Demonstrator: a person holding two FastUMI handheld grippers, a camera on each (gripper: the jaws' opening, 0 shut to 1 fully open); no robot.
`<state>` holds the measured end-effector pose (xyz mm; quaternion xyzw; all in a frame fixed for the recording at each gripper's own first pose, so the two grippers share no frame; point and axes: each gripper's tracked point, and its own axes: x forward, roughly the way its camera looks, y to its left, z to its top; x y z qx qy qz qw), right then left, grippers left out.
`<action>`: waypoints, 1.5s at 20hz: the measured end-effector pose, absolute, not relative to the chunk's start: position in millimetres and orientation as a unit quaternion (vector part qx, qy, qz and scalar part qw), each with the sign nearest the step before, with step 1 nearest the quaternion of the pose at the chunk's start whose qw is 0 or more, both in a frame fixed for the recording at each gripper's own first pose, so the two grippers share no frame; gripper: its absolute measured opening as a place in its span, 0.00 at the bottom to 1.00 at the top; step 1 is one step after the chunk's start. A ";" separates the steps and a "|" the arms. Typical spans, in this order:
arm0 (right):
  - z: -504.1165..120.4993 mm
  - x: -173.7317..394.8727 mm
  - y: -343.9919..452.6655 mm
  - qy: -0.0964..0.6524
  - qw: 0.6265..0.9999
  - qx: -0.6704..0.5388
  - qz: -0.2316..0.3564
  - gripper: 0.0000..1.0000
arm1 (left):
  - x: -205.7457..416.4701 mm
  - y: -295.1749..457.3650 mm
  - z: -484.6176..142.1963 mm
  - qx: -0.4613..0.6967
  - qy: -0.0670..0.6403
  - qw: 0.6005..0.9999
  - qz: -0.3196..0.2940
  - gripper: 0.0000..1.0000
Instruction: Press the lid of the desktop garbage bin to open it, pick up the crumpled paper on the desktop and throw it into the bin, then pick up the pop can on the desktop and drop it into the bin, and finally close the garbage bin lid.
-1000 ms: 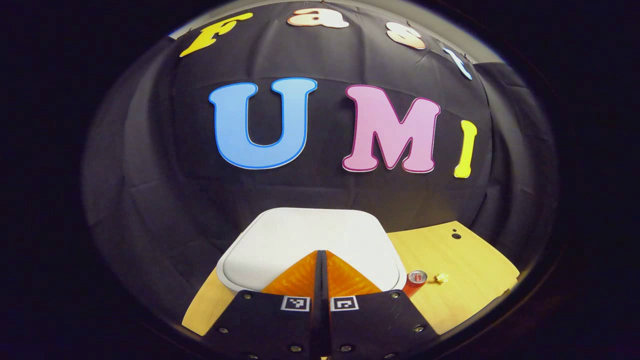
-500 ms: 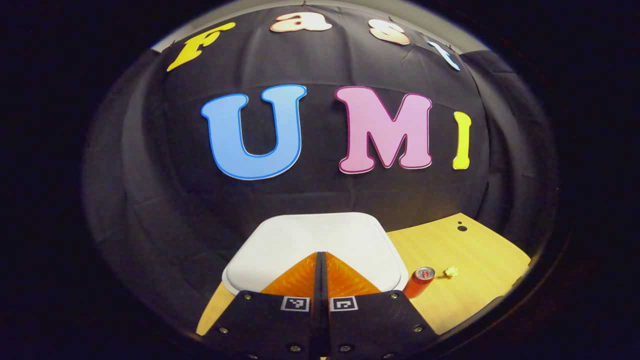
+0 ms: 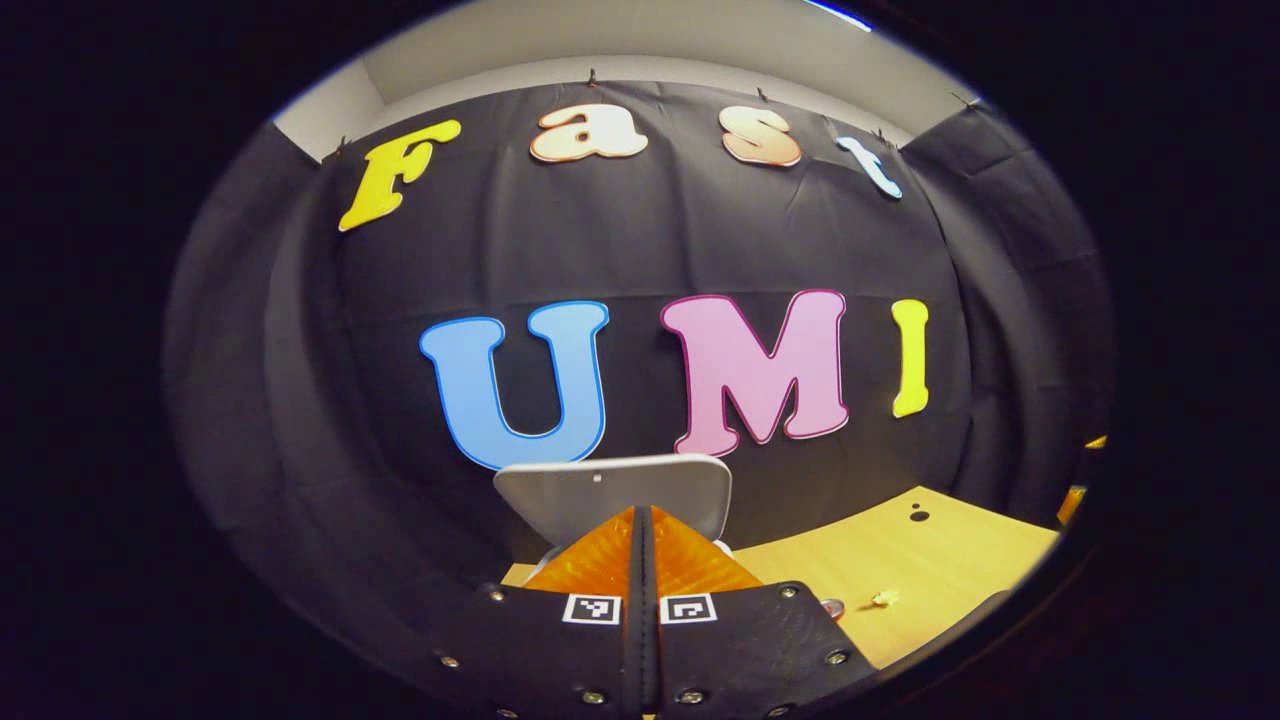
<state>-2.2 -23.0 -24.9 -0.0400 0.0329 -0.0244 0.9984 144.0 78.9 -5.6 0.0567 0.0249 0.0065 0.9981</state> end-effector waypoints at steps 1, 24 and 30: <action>-25.0 -1.6 -22.7 0.034 0.998 -0.041 -0.024 0.98 | 136.5 75.8 4.9 0.048 0.013 0.999 0.010 0.00; -47.5 2.3 -36.0 0.067 0.997 -0.036 -0.020 0.98 | 32.2 -6.8 -23.5 -0.019 0.017 0.999 -0.021 0.92; -60.5 12.2 -50.5 0.084 0.995 -0.039 -0.036 0.98 | 28.7 -19.6 -18.5 -0.007 0.010 0.999 -0.037 0.92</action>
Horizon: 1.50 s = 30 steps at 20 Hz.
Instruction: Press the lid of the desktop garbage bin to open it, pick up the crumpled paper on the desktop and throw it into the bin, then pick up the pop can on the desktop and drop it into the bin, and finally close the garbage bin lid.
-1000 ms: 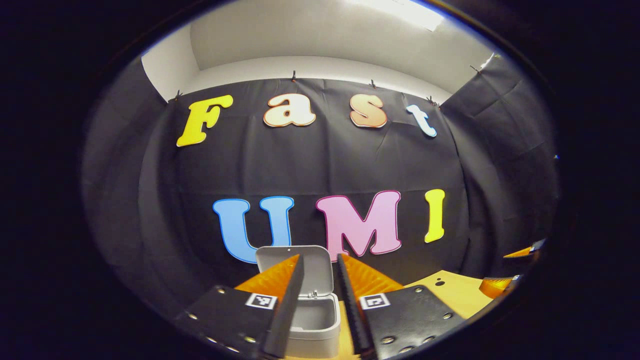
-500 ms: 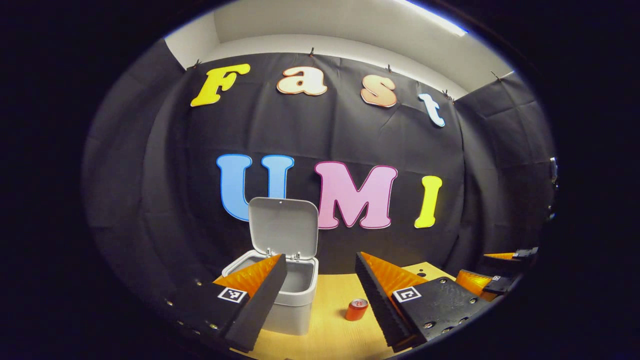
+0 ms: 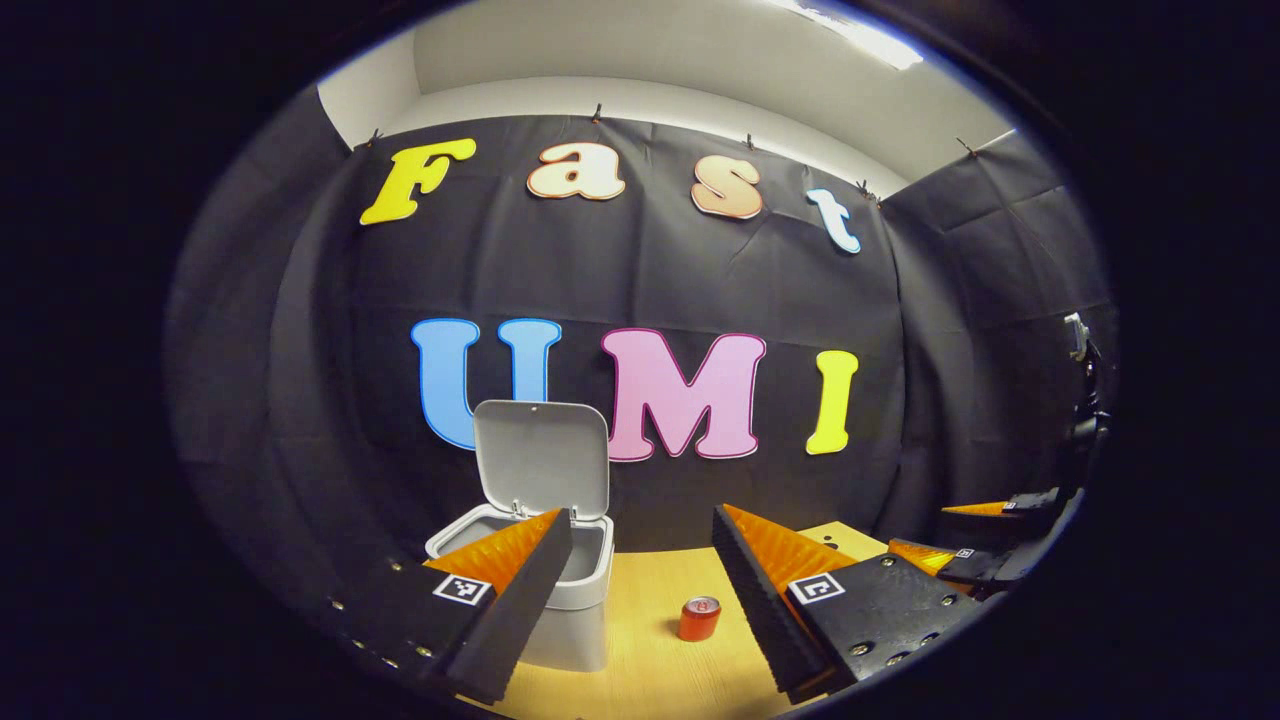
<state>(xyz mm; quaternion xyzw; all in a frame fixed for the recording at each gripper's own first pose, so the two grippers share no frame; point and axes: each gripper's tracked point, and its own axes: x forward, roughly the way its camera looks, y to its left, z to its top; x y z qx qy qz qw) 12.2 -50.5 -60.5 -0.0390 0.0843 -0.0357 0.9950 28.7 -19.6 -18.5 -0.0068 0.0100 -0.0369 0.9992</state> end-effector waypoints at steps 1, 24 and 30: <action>-68.0 17.1 -52.3 0.101 0.994 -0.034 -0.035 0.98 | 28.7 -20.8 -19.2 -0.005 0.011 0.999 -0.037 0.92; -303.8 182.8 -84.7 0.401 0.907 -0.091 0.091 0.99 | -26.9 3.7 -110.9 -0.008 0.135 0.988 0.077 0.93; -351.0 199.5 -104.7 0.455 0.883 -0.089 0.074 0.99 | -26.4 -8.4 -117.6 -0.001 0.147 0.984 0.098 0.93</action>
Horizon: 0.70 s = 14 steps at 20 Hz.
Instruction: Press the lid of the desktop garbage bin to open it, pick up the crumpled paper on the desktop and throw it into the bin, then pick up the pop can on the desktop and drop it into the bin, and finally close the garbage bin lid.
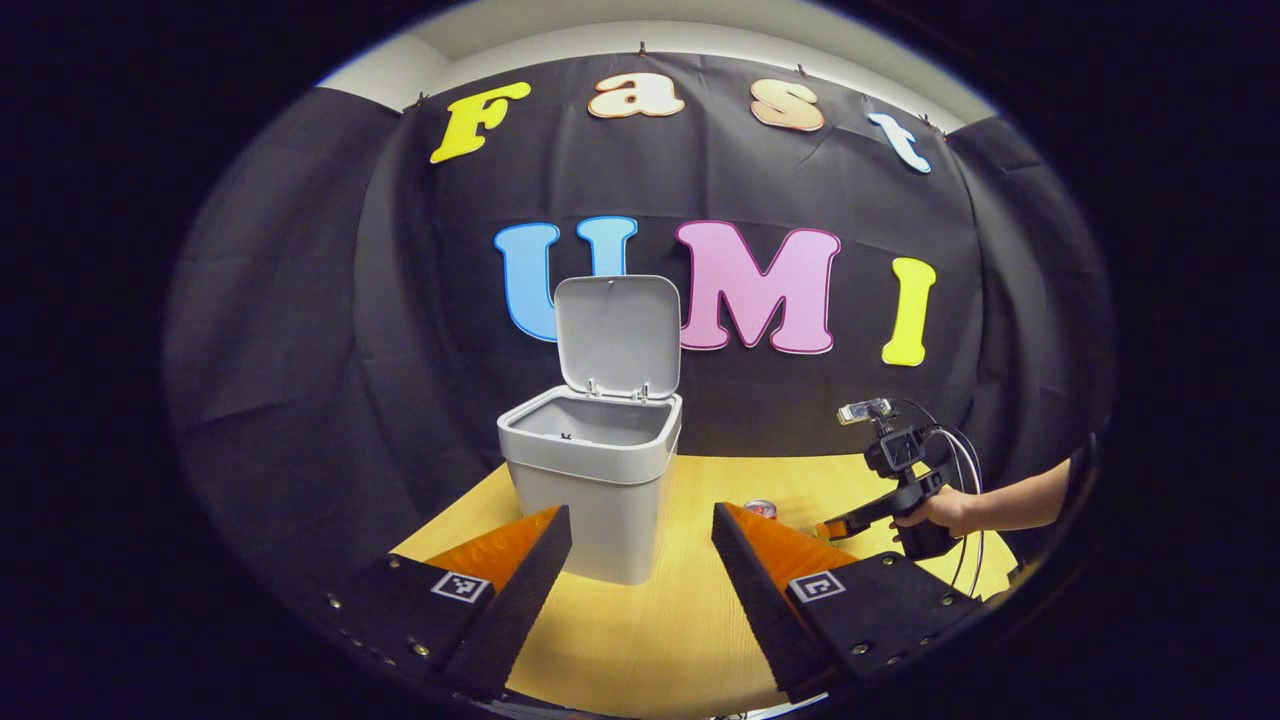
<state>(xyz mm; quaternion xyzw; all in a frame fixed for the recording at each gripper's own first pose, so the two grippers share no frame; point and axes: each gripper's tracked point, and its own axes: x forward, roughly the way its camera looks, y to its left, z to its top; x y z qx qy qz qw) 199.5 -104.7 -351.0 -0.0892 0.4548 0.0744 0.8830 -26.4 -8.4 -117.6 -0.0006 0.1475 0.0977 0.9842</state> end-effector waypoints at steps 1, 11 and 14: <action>-355.6 200.4 -105.1 0.460 0.880 -0.091 0.077 0.98 | -25.0 -10.4 -116.6 0.002 0.148 0.984 0.100 0.93; -382.4 195.3 -98.5 0.503 0.856 -0.078 0.091 0.96 | -22.5 -23.0 -129.1 -0.009 0.170 0.976 0.134 0.93; -385.8 196.2 -101.6 0.504 0.855 -0.083 0.093 0.93 | -20.2 -26.6 -127.6 -0.019 0.167 0.977 0.130 0.93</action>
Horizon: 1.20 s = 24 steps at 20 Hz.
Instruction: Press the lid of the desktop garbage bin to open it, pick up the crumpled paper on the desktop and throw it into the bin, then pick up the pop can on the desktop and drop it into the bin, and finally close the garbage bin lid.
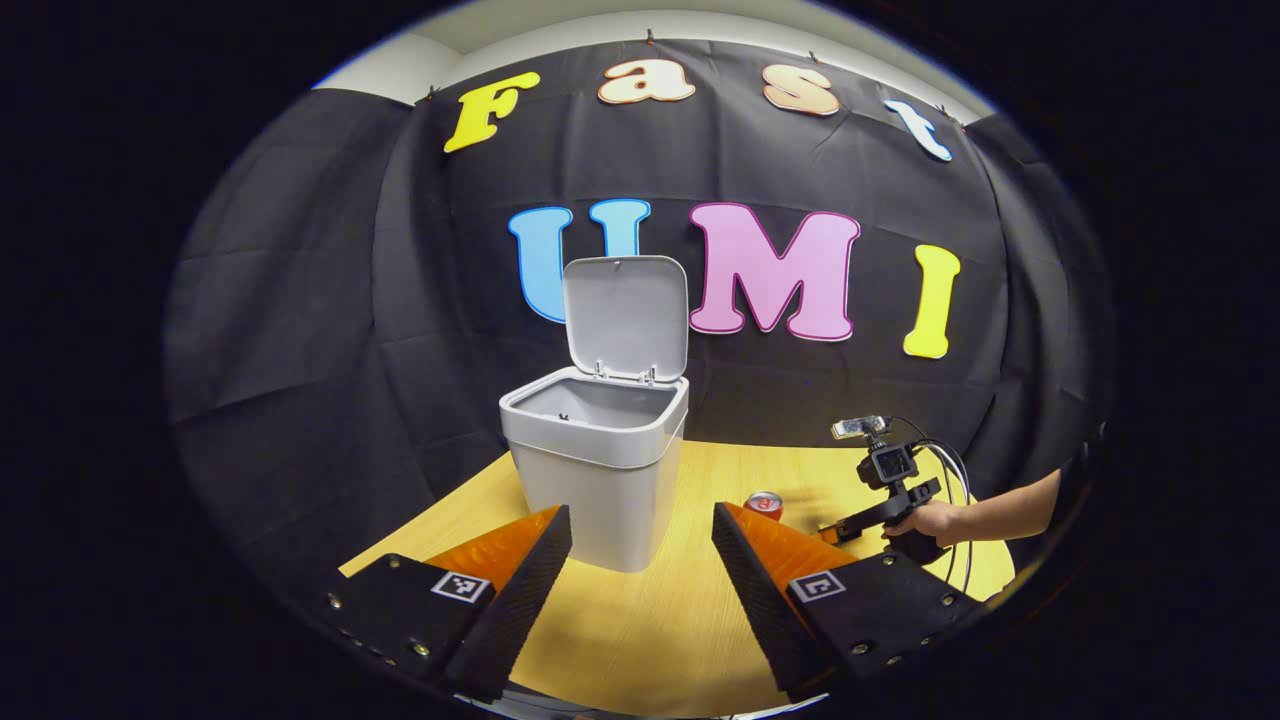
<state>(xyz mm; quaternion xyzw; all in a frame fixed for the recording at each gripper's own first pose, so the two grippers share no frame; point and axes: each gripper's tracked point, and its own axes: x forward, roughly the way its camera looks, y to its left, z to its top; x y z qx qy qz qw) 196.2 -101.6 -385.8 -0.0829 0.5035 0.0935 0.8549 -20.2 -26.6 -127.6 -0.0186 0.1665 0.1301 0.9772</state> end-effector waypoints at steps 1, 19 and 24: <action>-387.1 194.6 -102.5 0.508 0.852 -0.081 0.092 0.90 | -18.3 -27.6 -126.2 -0.020 0.165 0.978 0.127 0.93; -285.9 210.9 -87.6 0.403 0.901 -0.112 0.112 0.43 | -12.8 -16.5 -135.3 -0.034 0.166 0.981 0.098 0.93; -199.9 227.8 -46.8 0.339 0.924 -0.111 0.138 0.43 | -15.4 -5.8 -140.2 -0.039 0.164 0.982 0.090 0.93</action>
